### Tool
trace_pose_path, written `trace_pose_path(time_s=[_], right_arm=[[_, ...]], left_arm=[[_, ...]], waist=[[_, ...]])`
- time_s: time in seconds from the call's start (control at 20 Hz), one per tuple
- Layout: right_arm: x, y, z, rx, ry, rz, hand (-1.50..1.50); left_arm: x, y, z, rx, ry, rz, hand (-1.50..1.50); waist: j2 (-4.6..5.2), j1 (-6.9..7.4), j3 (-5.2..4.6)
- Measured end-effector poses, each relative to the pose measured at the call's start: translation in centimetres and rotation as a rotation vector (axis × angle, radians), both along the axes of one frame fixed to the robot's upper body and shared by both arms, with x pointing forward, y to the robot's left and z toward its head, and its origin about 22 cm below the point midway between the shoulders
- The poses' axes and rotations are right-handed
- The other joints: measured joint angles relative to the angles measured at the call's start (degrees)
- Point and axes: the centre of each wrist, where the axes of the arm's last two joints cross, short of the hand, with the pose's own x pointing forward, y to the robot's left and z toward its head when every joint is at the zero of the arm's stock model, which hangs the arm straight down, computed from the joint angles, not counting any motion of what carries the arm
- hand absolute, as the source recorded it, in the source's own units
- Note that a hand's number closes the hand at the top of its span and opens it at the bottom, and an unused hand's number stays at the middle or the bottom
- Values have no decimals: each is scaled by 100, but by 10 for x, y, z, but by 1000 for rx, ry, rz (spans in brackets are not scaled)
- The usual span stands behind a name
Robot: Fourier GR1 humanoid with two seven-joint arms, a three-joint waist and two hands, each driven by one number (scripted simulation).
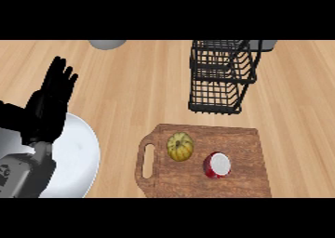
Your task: Pick the can from the cutting board and place it in the tiered basket
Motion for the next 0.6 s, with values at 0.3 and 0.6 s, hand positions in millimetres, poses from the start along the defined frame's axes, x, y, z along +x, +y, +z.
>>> trace_pose_path(time_s=[0.3, 0.6], right_arm=[[-5, 66, -64, 415, 220, 356, 150], [-24, 115, -101, 699, 185, 568, -150]], left_arm=[[-12, 24, -30, 119, 161, -2, 0], [-24, 52, -47, 218, 223, -3, 0]], waist=[[174, 321, 105], [34, 90, 148]])
